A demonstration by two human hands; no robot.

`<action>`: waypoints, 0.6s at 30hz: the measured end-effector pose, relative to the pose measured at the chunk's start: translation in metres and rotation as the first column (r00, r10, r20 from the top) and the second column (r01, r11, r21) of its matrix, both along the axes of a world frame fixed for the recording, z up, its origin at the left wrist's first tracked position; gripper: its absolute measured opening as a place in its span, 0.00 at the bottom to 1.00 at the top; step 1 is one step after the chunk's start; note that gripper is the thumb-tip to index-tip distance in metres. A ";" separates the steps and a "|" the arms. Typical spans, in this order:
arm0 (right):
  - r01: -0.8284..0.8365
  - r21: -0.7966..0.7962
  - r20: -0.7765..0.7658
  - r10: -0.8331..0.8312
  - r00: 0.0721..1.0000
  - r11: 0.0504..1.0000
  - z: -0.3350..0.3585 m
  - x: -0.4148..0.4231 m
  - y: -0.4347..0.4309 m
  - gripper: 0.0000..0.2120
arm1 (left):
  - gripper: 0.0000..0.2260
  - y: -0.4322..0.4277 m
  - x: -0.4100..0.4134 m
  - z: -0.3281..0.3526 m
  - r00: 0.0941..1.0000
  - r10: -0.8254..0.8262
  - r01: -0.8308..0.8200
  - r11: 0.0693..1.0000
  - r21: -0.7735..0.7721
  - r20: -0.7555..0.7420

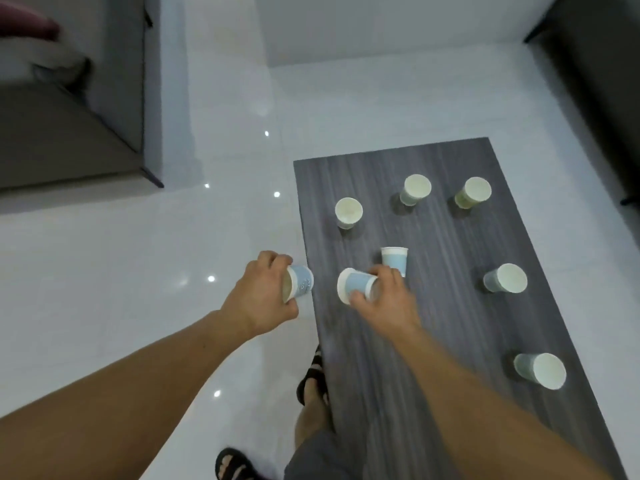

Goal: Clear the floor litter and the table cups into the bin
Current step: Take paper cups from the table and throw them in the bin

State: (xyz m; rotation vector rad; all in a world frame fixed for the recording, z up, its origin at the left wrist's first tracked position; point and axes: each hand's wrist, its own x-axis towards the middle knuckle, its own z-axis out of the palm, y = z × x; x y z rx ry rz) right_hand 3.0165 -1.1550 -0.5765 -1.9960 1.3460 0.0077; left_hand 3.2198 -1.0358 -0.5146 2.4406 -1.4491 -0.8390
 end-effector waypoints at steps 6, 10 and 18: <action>-0.129 0.140 0.346 0.074 0.935 0.982 0.096 0.098 0.105 0.30 | 0.33 0.167 0.061 0.076 0.948 0.315 -0.311 0.947 -0.085 0.044; -0.429 0.106 0.322 0.377 0.868 0.897 0.152 0.167 0.182 0.28 | 0.33 0.300 0.093 0.129 0.838 0.538 -0.526 0.840 -0.134 0.086; -0.794 0.055 0.417 0.708 0.569 0.606 0.220 0.284 0.349 0.32 | 0.33 0.500 0.087 0.194 0.460 0.881 -0.840 0.473 -0.264 0.114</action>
